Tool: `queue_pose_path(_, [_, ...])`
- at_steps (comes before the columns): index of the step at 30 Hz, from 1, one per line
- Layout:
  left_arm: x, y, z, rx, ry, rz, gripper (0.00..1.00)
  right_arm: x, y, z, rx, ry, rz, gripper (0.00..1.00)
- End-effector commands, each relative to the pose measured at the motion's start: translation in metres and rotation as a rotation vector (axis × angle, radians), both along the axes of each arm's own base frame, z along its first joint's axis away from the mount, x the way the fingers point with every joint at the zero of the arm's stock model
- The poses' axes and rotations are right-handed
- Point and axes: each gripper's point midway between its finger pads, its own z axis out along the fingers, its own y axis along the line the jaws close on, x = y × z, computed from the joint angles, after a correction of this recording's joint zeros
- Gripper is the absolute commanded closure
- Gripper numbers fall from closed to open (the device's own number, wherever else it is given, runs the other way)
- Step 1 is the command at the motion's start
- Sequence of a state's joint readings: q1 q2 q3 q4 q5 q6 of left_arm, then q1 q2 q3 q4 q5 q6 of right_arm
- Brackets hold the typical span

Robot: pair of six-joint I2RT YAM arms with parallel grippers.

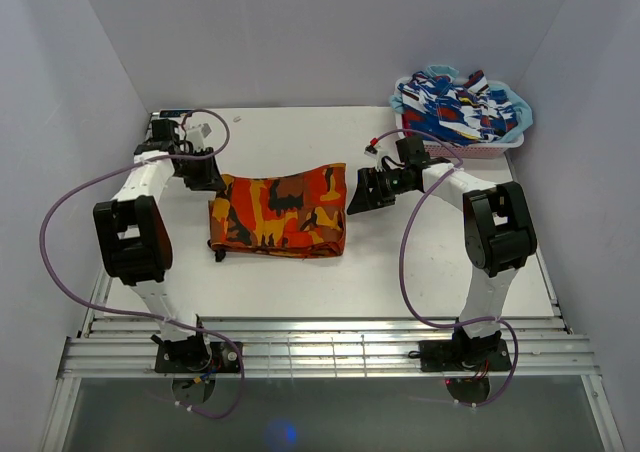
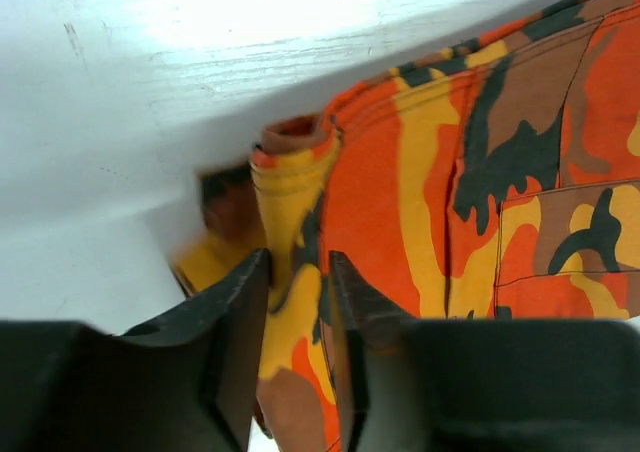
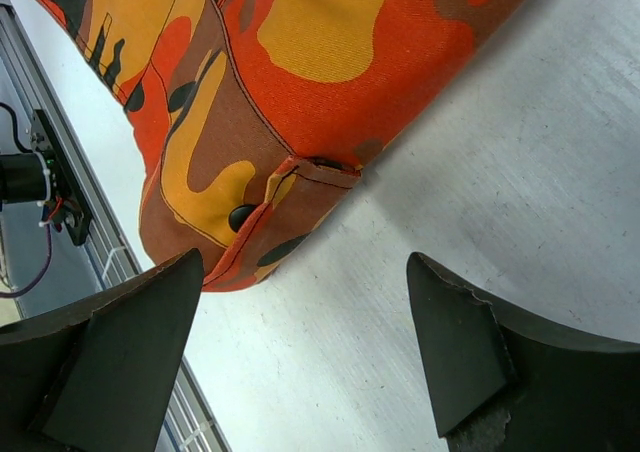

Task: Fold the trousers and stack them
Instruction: Fold the trousers

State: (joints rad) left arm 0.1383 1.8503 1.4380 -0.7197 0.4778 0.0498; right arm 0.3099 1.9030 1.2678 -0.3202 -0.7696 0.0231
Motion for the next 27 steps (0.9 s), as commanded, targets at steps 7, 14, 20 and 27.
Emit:
queue_pose_path(7, [0.015, 0.003, -0.028, -0.008, 0.065, 0.015, 0.41, 0.006, 0.008, 0.015, 0.034, -0.016, 0.014, 0.12])
queue_pose_path(14, [0.035, 0.016, -0.036, 0.049, 0.059, 0.027, 0.40, 0.003, 0.006, 0.015, 0.030, -0.017, 0.021, 0.12])
queue_pose_path(20, [0.043, 0.015, -0.037, 0.046, 0.043, 0.011, 0.39, 0.002, 0.006, 0.013, 0.032, -0.012, 0.021, 0.12])
queue_pose_path(27, [0.054, -0.013, -0.028, -0.117, 0.036, -0.053, 0.50, 0.004, 0.006, 0.012, 0.027, -0.010, 0.019, 0.12])
